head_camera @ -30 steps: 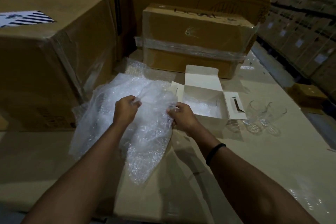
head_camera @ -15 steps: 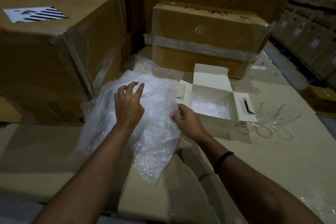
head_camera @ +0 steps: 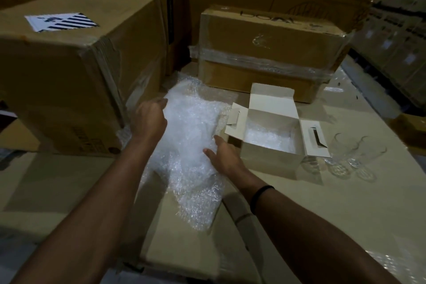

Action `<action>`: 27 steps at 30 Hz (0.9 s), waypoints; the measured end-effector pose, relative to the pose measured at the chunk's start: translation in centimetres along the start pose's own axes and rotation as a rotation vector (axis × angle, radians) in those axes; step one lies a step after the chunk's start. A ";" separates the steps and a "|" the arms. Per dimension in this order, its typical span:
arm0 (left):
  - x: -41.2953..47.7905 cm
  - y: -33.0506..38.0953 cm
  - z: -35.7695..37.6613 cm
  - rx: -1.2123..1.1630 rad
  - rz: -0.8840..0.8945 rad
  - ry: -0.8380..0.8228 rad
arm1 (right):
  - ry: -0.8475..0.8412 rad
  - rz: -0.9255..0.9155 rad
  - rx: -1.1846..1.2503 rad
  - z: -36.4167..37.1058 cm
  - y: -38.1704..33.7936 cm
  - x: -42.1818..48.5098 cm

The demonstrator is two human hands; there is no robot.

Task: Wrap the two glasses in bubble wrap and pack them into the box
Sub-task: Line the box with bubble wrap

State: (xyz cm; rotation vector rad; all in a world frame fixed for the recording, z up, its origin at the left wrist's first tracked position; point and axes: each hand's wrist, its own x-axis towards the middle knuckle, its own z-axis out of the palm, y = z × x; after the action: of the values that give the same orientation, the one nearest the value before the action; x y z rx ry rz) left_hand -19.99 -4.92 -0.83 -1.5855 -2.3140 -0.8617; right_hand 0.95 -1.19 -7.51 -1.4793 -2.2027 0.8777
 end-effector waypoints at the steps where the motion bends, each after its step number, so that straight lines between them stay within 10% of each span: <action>1: -0.1 0.1 -0.2 -0.120 0.002 0.041 | 0.060 -0.019 -0.002 -0.2 -0.1 -0.3; 5: -2.8 1.7 -0.2 -0.182 0.298 0.186 | 0.340 -0.170 0.298 -2.6 -1.7 -1.9; 9: -7.0 3.6 1.2 -0.207 0.600 0.166 | 0.177 -0.015 0.756 -7.6 -4.8 0.0; 13: -10.0 5.4 2.9 -0.102 0.775 0.111 | -0.031 0.071 0.694 -10.1 -6.3 1.3; 21: -15.3 10.7 4.9 -0.275 0.995 0.019 | 0.136 0.105 1.391 -13.6 -2.9 -1.5; 23: -15.8 11.6 6.2 -0.342 0.796 -0.184 | 0.181 0.127 1.500 -14.9 -0.5 -3.8; 27: -15.1 14.2 5.5 -0.990 -0.183 -0.604 | 0.377 0.160 1.554 -16.5 6.3 -8.6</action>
State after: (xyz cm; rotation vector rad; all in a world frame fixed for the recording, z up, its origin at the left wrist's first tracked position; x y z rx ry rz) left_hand -0.25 -10.04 -7.53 -2.2434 -2.5984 -2.0423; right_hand 18.50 -2.49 1.13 -0.8134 -0.5977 1.5802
